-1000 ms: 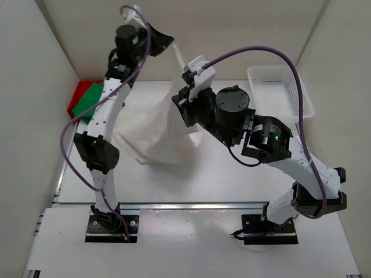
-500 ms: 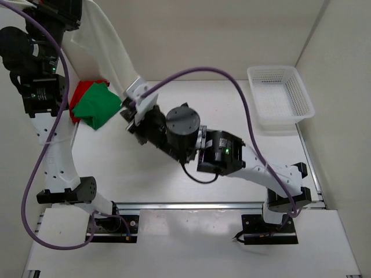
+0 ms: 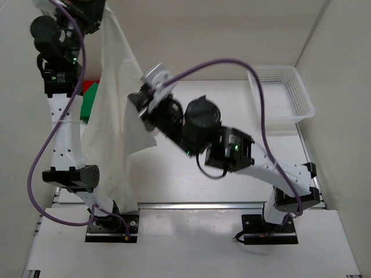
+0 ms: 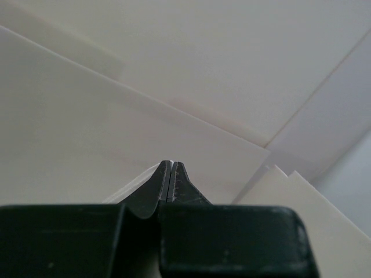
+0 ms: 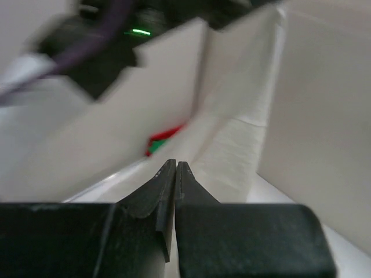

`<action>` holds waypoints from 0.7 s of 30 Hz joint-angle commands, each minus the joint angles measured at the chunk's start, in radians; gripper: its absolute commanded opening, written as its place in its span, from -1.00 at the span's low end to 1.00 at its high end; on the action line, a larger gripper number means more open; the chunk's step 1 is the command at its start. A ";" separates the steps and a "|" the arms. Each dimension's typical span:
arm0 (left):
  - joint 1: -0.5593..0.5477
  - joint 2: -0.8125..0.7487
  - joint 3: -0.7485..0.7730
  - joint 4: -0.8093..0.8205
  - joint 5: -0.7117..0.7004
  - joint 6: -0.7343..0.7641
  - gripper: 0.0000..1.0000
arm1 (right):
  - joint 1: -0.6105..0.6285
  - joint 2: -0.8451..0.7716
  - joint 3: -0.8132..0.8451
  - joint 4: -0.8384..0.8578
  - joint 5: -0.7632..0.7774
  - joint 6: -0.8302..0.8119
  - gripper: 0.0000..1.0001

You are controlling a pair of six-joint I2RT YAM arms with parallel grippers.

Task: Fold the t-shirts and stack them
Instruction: Flatten out the tshirt

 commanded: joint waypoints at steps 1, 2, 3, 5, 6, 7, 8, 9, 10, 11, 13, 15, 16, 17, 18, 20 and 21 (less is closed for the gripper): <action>-0.113 0.039 -0.002 0.060 -0.059 0.074 -1.00 | -0.283 -0.098 -0.097 -0.064 -0.079 0.215 -1.00; -0.148 0.082 -0.001 0.055 -0.071 0.084 -1.00 | -0.369 -0.108 -0.142 -0.069 -0.113 0.283 -1.00; -0.189 0.112 0.003 0.056 -0.071 0.111 -1.00 | -0.411 -0.140 -0.255 -0.055 -0.130 0.308 -1.00; -0.243 0.209 -0.021 0.061 -0.061 0.140 -1.00 | -0.578 -0.214 -0.471 -0.037 -0.188 0.424 -0.98; -0.277 0.268 -0.017 0.066 -0.035 0.148 -1.00 | -0.670 -0.233 -0.523 -0.031 -0.246 0.479 -0.98; -0.291 0.297 -0.002 0.058 -0.021 0.157 -0.99 | -0.713 -0.277 -0.631 -0.008 -0.258 0.499 -1.00; -0.320 0.354 0.024 0.026 -0.021 0.166 -0.93 | -0.785 -0.323 -0.738 0.003 -0.293 0.535 -1.00; -0.345 0.410 0.032 0.011 -0.001 0.167 -0.80 | -0.865 -0.346 -0.785 0.017 -0.349 0.577 -1.00; -0.362 0.429 0.041 -0.002 0.020 0.186 -0.59 | -0.905 -0.387 -0.867 0.022 -0.409 0.589 -1.00; -0.375 0.469 0.072 -0.020 0.028 0.196 -0.46 | -0.975 -0.420 -0.938 0.025 -0.429 0.611 -1.00; -0.377 0.511 0.098 -0.095 0.051 0.217 0.48 | -1.042 -0.457 -1.029 -0.001 -0.445 0.619 -1.00; -0.366 0.505 0.053 -0.162 0.062 0.249 0.96 | -1.114 -0.496 -1.147 -0.008 -0.471 0.636 -1.00; -0.360 0.461 0.011 -0.189 0.065 0.255 0.97 | -1.162 -0.504 -1.170 -0.005 -0.504 0.644 -0.99; -0.346 0.427 -0.140 -0.162 0.070 0.252 0.96 | -1.181 -0.522 -1.224 -0.005 -0.517 0.650 -1.00; -0.340 0.334 -0.326 -0.126 0.073 0.240 0.97 | -1.204 -0.541 -1.268 0.003 -0.540 0.658 -0.99; -0.322 0.180 -0.618 0.013 0.051 0.226 0.96 | -1.235 -0.556 -1.313 0.014 -0.592 0.655 -1.00; -0.314 0.087 -0.791 0.036 0.041 0.225 0.95 | -1.238 -0.564 -1.342 0.014 -0.592 0.653 -1.00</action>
